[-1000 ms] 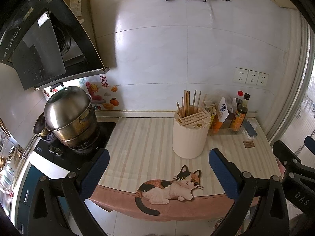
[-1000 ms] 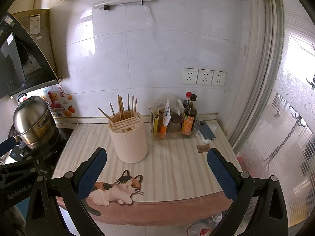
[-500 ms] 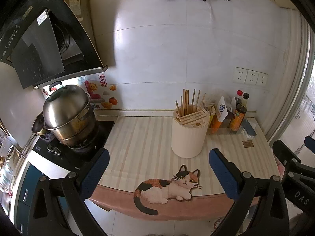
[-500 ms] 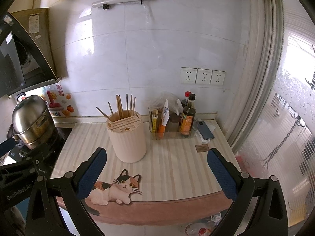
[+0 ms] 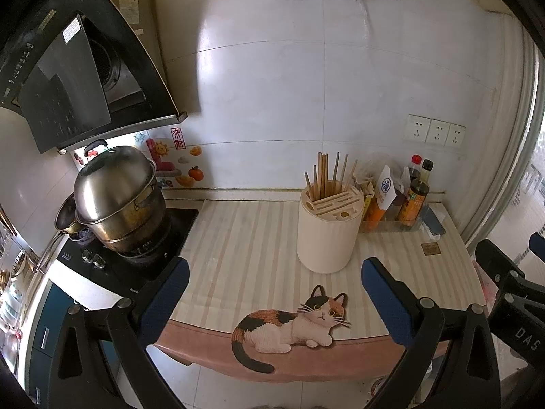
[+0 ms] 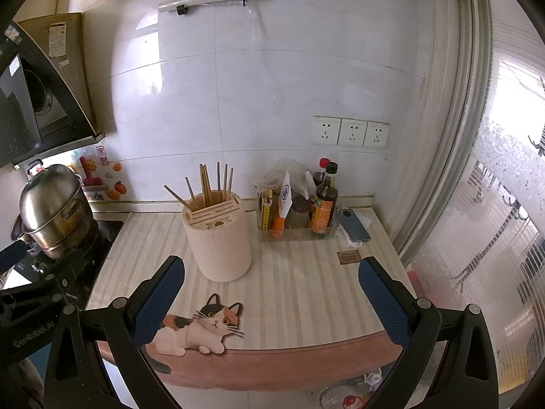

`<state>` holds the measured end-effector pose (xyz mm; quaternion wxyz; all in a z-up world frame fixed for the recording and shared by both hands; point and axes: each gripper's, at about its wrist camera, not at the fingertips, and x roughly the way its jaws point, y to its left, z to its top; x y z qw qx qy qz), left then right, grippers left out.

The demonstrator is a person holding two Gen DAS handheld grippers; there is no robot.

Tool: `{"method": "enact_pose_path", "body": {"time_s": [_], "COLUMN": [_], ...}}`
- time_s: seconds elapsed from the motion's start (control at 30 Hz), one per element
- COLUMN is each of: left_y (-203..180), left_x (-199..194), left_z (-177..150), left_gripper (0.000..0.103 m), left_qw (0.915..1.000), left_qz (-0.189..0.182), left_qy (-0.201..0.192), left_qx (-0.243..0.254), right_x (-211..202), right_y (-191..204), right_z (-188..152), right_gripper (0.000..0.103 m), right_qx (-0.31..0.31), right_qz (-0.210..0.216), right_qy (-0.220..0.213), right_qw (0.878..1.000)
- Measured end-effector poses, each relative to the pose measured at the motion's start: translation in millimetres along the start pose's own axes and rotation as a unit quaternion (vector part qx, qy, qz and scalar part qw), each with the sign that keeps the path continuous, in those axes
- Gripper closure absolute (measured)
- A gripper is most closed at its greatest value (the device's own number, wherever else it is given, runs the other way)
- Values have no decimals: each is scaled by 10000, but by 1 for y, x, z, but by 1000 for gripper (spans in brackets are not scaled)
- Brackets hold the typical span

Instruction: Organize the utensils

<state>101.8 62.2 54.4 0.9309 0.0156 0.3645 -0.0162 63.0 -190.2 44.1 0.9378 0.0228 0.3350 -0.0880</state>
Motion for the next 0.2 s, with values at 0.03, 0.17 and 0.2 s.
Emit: {"method": "enact_pose_path", "body": {"time_s": [0.03,0.17,0.2], "left_y": [0,1,0], "left_x": [0,1,2], "left_z": [0,1,1], "left_gripper": [0,0,0], "left_qw": [10000,10000,10000], "left_qz": [-2,29,16], "left_qy": [-5,-48,-44], "left_qx": [-5,-27,-27], "right_x": [0,0,0], "right_y": [0,-1,0], "right_z": [0,0,0], "right_gripper": [0,0,0], "right_qx": [1,-2,1], "right_qz": [3,3,4], "right_qy": [2,3,4], "right_qw": [10000,10000,10000]}}
